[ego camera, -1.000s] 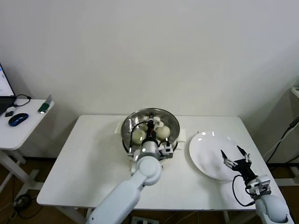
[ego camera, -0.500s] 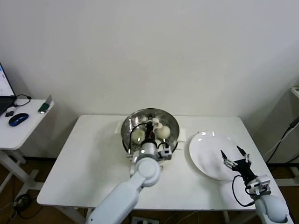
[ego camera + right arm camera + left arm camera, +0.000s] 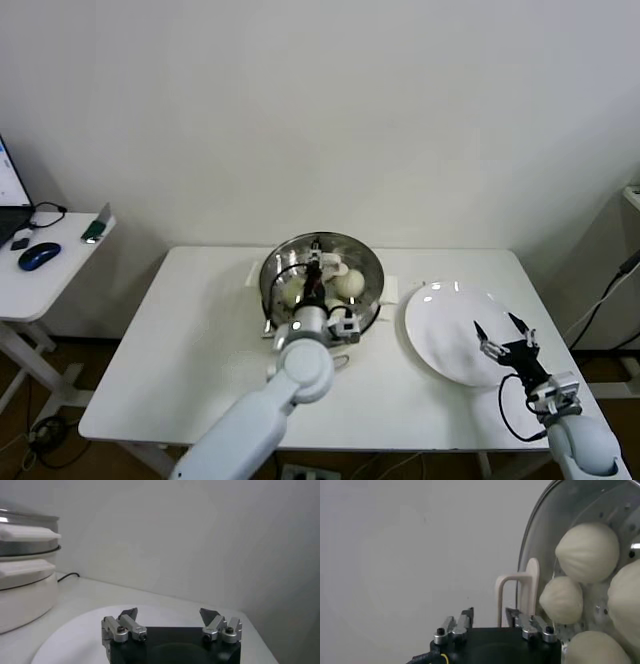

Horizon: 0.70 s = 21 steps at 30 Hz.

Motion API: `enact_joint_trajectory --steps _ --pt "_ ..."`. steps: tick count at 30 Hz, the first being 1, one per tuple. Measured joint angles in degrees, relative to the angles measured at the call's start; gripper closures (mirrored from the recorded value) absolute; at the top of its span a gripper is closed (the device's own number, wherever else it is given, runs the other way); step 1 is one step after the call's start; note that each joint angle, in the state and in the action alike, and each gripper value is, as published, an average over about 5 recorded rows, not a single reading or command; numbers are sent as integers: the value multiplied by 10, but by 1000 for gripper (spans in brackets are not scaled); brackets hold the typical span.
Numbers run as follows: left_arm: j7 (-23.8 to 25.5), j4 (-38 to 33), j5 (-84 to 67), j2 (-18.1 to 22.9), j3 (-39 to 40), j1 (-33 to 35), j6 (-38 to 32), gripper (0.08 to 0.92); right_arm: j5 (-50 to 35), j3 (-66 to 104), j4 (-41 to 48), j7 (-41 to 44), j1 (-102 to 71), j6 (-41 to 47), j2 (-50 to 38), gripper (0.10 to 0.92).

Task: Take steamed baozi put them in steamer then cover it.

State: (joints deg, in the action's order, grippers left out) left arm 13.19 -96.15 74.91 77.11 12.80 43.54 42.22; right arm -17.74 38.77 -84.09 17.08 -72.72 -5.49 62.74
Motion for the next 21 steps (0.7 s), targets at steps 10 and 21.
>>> enact_joint_trajectory --steps 10,21 --pt "-6 -93 -43 -51 -12 42 0 243 -1 -2 -10 -7 3 25 0 203" --pt "-59 -203 -165 -113 -63 119 0 177 1 -3 -21 -14 4 38 0 203"
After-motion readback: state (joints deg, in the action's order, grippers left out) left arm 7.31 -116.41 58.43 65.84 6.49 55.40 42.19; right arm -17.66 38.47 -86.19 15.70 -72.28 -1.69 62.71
